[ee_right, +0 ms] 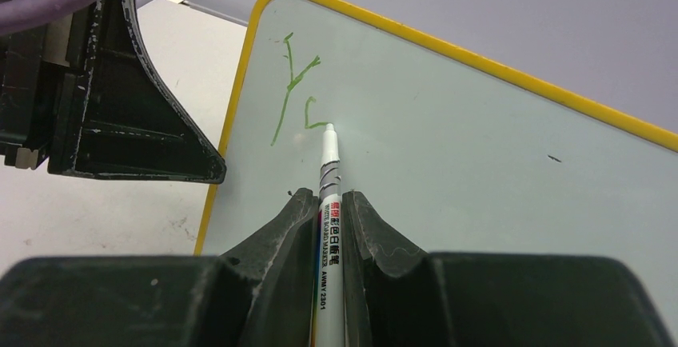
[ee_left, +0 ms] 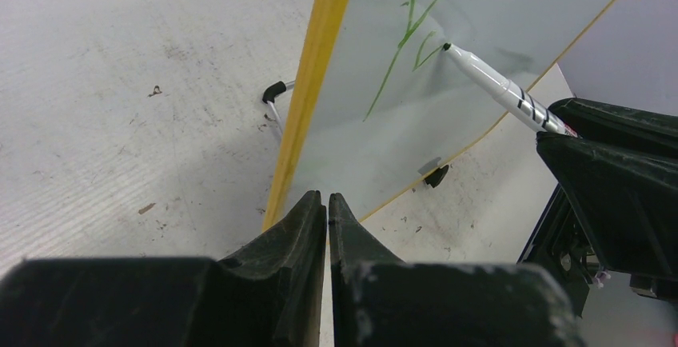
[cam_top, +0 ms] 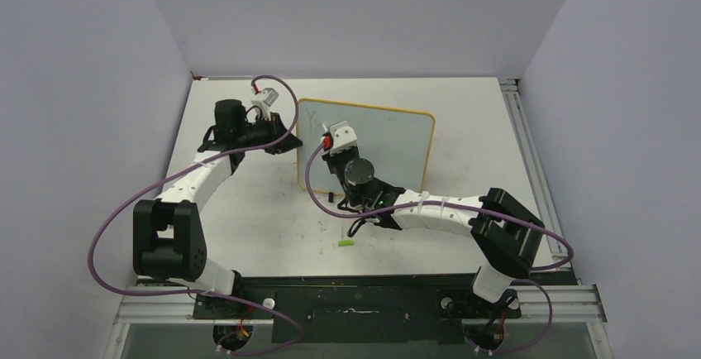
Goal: Write a sentence on the whiteboard
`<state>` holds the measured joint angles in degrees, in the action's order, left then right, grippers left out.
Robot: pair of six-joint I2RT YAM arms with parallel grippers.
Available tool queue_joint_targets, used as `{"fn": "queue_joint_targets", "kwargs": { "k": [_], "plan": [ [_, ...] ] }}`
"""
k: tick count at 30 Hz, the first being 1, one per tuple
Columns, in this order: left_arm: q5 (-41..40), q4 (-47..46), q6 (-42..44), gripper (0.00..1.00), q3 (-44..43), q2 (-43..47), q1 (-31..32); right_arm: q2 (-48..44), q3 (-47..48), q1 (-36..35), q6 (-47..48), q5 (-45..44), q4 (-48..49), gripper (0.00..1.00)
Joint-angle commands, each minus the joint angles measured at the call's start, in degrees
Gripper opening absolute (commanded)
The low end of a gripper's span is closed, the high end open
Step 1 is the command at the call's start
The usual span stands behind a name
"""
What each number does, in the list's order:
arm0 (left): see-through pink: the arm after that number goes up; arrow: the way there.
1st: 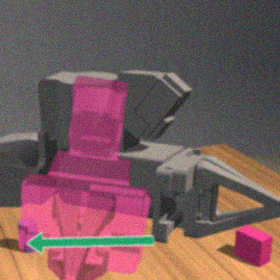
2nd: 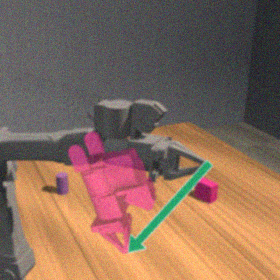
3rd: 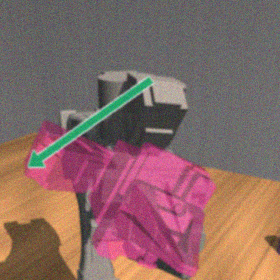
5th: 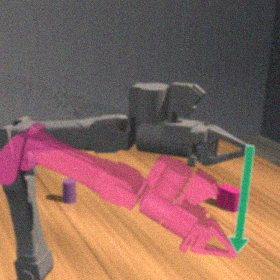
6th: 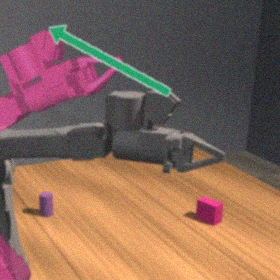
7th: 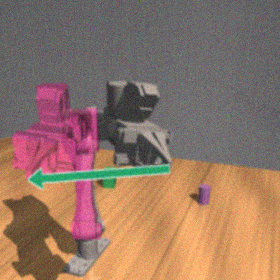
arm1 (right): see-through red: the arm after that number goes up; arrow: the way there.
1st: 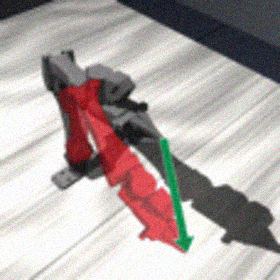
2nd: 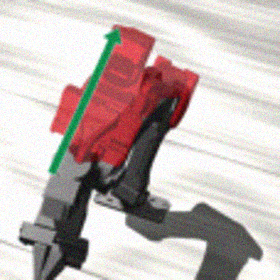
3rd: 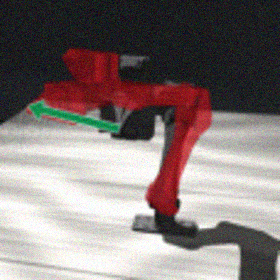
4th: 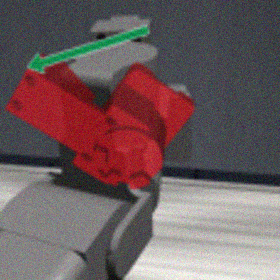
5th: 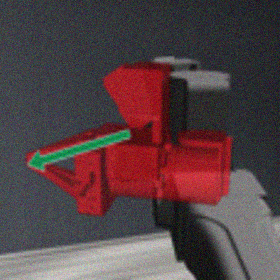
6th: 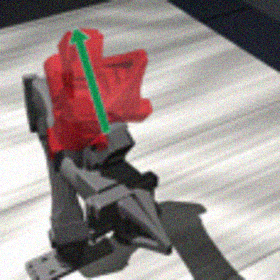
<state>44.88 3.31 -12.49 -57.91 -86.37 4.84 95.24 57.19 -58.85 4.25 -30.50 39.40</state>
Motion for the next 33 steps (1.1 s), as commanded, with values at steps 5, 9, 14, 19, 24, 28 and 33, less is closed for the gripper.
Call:
{"fn": "queue_joint_targets", "kwargs": {
  "k": [5,9,14,19,24,28,33],
  "plan": [
    [1.7,-0.3,0.3,0.05,-2.4,0.2,0.2,-0.9,3.7,0.8,0.7,-0.3,1.0,0.05],
    [1.9,-0.3,0.3,0.06,-2.4,0.1,0.2,-0.3,4.4,0.8,0.7,0.3,0.9,0.05],
    [1.9,-0.3,0.3,0.05,-2.3,0.1,0.2,0.5,5.2,0.8,0.3,0.8,0.3,0.05],
    [1.9,-0.3,0.3,0.05,-2.4,0.1,0.2,0.9,5.1,0.7,-0.3,1.2,-0.3,0.05],
    [1.9,-0.4,0.3,0.05,-2.3,0.1,0.2,1.2,5.0,0.6,-1.1,1.8,-1.0,0.05],
    [1.8,-0.4,0.3,0.05,-2.4,0.2,0.2,1.8,5.1,0.4,-1.4,2.1,-1.3,0.05],
    [1.8,-0.4,0.2,0.05,-2.3,0.1,0.2,2.0,5.0,0.1,-1.5,2.0,-1.5,0.05]
  ]
}}
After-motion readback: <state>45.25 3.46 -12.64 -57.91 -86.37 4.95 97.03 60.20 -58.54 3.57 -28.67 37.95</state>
